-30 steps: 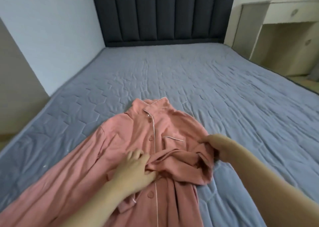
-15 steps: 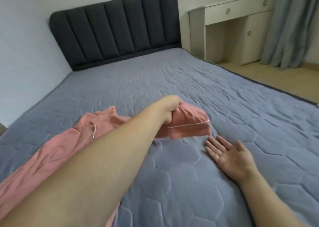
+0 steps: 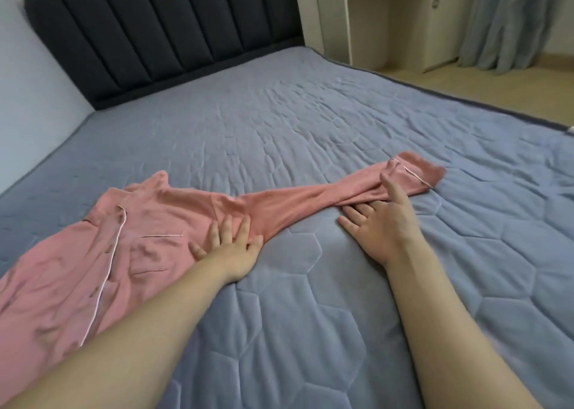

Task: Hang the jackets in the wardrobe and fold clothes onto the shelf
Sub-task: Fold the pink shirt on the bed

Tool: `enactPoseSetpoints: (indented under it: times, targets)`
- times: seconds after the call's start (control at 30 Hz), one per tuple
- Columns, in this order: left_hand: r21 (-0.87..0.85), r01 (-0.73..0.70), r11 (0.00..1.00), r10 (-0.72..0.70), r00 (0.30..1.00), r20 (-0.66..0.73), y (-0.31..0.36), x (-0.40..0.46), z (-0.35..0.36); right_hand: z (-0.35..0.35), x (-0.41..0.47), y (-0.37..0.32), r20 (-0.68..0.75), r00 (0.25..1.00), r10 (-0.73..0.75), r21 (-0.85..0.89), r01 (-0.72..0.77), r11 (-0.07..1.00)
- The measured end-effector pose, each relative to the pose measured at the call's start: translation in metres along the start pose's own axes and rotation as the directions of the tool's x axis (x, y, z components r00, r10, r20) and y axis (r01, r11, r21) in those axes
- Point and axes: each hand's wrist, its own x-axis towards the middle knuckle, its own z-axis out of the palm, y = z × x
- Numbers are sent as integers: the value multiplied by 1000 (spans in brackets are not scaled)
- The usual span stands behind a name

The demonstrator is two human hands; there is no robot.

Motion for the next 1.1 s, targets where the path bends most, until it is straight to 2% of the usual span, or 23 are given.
enactPoseSetpoints:
  times: [0.1,0.17,0.2,0.23,0.27,0.3,0.33,0.37,0.4,0.47,0.53,0.57,0.6,0.63,0.7,0.77,0.8,0.83,0.9,0.97,1.03,1.07,1.1]
  targets:
    - [11,-70,997,71,993,-91,-6,8,20,24,25,-11,-151,987,-51,62,60,996]
    - [93,-140,986,160,954,-253,-9,2,14,34,42,-30,-199,975,-96,58,110,992]
    - [143,-212,967,251,886,-389,-8,-3,11,39,51,-43,-207,967,-152,52,166,985]
    - [201,-300,933,361,776,-517,-5,-8,8,43,56,-57,-214,952,-219,67,238,969]
    - [276,-380,883,468,665,-582,0,-14,4,42,59,-70,-216,941,-262,95,287,953]
    - [361,-435,825,565,611,-555,5,-19,0,36,59,-80,-185,938,-294,144,322,936]
    - [423,-460,780,623,629,-465,9,-22,-5,25,57,-86,-139,939,-315,204,338,919]
    - [444,-451,775,617,693,-373,11,-21,-11,9,55,-87,-143,939,-313,266,341,902]
    - [385,-426,819,552,770,-321,14,-18,-19,-8,53,-88,-176,938,-297,329,341,881]
    - [67,-411,909,409,852,-327,31,-10,-34,-34,50,-93,-186,947,-262,337,312,888]
    - [-297,-463,835,285,826,-486,58,5,-44,-35,46,-108,-167,966,-197,103,216,971]
    - [-370,-472,800,233,813,-533,72,14,-48,-30,41,-116,-185,968,-172,-94,157,983]
    - [-382,-447,809,204,823,-531,80,24,-51,-27,36,-121,-209,963,-168,-304,99,948]
    - [-339,-398,852,201,848,-491,85,33,-55,-26,30,-123,-235,953,-190,-497,50,867]
    - [-162,-293,942,219,906,-361,84,52,-63,-31,17,-124,-285,912,-297,-811,-64,581]
    - [45,-252,967,256,941,-221,81,63,-73,-35,10,-122,-299,895,-333,-939,-212,272]
    - [150,-271,951,292,946,-142,82,64,-78,-35,8,-120,-310,905,-293,-946,-263,190]
    - [225,-302,926,321,945,-53,83,61,-83,-34,7,-118,-314,917,-245,-946,-279,167]
    - [226,-346,911,353,936,11,88,54,-88,-34,5,-122,-262,947,-189,-948,-216,233]
    - [52,-381,923,385,917,-107,89,51,-92,-33,6,-130,-120,967,-225,-900,-11,435]
    - [-48,-387,921,332,844,-421,88,53,-93,-34,5,-140,0,934,-358,-624,280,730]
    - [-19,-358,934,274,746,-607,87,55,-90,-36,3,-144,-5,907,-422,-412,383,827]
    - [39,-314,949,240,634,-735,87,55,-87,-40,3,-147,-32,894,-447,-238,427,872]
